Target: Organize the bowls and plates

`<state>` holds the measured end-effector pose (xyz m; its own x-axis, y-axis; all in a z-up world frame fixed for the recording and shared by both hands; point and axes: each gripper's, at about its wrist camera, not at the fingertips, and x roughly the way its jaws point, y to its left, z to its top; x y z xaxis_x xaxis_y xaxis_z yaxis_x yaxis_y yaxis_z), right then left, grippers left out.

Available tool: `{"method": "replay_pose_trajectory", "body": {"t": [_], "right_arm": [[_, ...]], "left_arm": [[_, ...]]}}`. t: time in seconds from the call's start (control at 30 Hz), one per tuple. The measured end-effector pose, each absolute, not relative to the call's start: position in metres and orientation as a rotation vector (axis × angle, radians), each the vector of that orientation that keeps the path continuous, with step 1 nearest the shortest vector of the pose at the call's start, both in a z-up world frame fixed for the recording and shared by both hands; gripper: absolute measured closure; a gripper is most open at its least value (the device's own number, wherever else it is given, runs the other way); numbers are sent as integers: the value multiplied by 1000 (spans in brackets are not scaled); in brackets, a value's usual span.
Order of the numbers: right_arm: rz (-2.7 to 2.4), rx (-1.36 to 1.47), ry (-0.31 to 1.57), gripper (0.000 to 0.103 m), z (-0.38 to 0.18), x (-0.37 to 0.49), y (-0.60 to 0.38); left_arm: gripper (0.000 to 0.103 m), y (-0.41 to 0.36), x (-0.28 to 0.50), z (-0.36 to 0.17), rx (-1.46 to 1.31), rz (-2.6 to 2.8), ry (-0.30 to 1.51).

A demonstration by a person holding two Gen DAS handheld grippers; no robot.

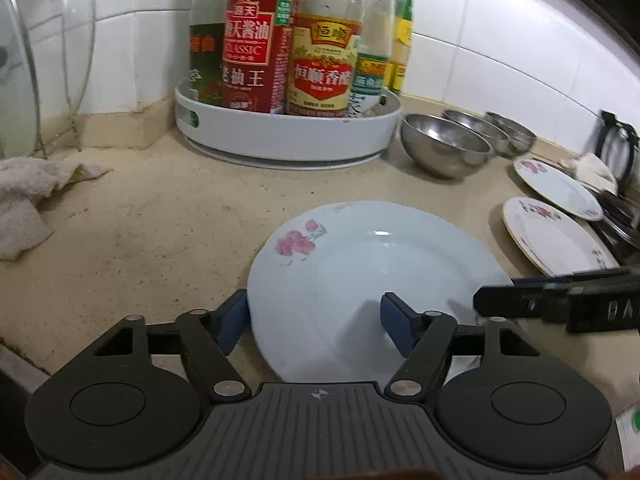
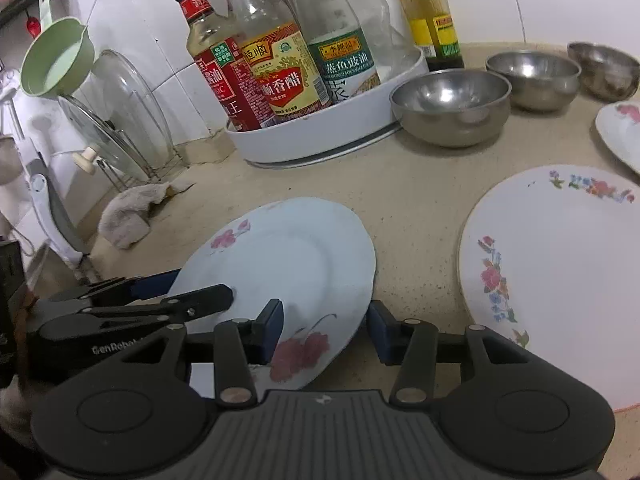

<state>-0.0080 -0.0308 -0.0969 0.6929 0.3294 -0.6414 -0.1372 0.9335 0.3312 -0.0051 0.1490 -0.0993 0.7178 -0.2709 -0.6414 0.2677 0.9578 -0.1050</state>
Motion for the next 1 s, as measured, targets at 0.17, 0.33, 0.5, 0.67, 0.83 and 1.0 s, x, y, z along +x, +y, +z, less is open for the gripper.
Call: {"method": "replay_pose_trajectory", "body": {"t": [0.17, 0.33, 0.5, 0.67, 0.83, 1.0], "right_arm": [[247, 276, 763, 58, -95, -8, -32], [229, 274, 738, 58, -89, -12, -37], [222, 283, 760, 59, -96, -12, -39], [220, 367, 748, 60, -98, -7, -52], [163, 239, 733, 59, -95, -5, -41], [188, 252, 742, 60, -95, -12, -43]], "left_arm": [[31, 154, -1, -96, -99, -295, 720], [32, 147, -3, -96, -90, -312, 719], [31, 144, -3, -100, -51, -334, 703], [27, 141, -1, -105, 1, -375, 665], [29, 134, 4, -103, -7, -382, 677], [32, 142, 4, -102, -77, -382, 674]]}}
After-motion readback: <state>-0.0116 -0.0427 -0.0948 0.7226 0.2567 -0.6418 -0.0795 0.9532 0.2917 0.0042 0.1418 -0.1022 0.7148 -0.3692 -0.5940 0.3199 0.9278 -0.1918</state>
